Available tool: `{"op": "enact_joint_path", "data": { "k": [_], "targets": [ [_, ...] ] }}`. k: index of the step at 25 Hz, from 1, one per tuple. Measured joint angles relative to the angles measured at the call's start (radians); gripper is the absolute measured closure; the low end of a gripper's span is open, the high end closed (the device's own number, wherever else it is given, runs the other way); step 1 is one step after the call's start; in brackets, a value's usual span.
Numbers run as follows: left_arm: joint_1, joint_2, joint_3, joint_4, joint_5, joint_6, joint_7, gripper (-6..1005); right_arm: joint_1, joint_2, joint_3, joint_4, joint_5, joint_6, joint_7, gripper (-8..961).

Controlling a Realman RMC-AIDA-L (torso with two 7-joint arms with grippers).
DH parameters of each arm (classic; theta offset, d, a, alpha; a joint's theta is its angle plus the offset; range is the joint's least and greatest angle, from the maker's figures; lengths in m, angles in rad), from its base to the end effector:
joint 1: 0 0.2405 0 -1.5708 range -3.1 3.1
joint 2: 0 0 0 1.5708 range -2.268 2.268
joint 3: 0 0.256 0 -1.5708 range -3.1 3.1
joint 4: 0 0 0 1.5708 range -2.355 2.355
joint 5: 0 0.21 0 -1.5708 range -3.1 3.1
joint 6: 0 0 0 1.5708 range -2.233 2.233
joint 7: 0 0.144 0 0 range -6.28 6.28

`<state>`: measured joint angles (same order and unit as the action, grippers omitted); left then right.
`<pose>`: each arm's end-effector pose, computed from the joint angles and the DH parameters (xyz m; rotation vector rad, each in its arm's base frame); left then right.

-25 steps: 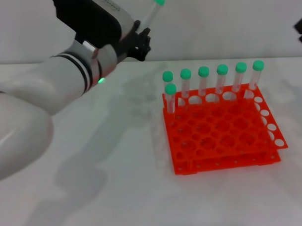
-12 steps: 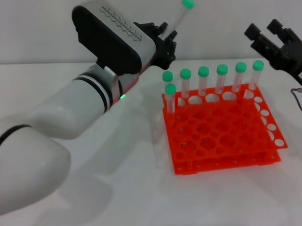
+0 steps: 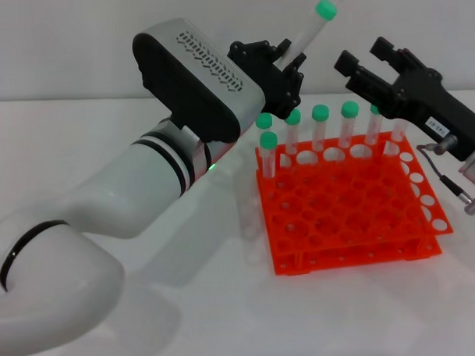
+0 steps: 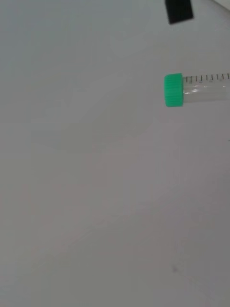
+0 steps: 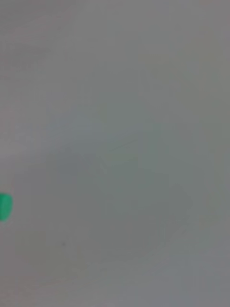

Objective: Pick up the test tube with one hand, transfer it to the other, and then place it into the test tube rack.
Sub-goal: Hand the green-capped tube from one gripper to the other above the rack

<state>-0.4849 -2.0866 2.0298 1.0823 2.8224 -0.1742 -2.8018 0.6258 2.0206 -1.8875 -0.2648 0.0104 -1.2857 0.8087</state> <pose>-0.1128 0.3894 -0.0748 -2.1033 -0.0003 -0.4621 0.2046 0.3816 -0.0148 -2.0302 0.5523 1.3348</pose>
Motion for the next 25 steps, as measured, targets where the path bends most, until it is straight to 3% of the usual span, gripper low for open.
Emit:
{"op": "enact_joint_path", "data": {
  "k": [9, 25],
  "targets": [
    [-0.004, -0.001, 0.039, -0.036, -0.012, -0.082, -0.002, 817, 0.018, 0.006, -0.02, -0.035, -0.001, 0.044, -0.005, 96],
    [-0.004, -0.001, 0.082, -0.05, -0.026, -0.099, -0.002, 818, 0.044, 0.007, -0.03, -0.047, -0.002, 0.08, -0.008, 97]
  ]
}}
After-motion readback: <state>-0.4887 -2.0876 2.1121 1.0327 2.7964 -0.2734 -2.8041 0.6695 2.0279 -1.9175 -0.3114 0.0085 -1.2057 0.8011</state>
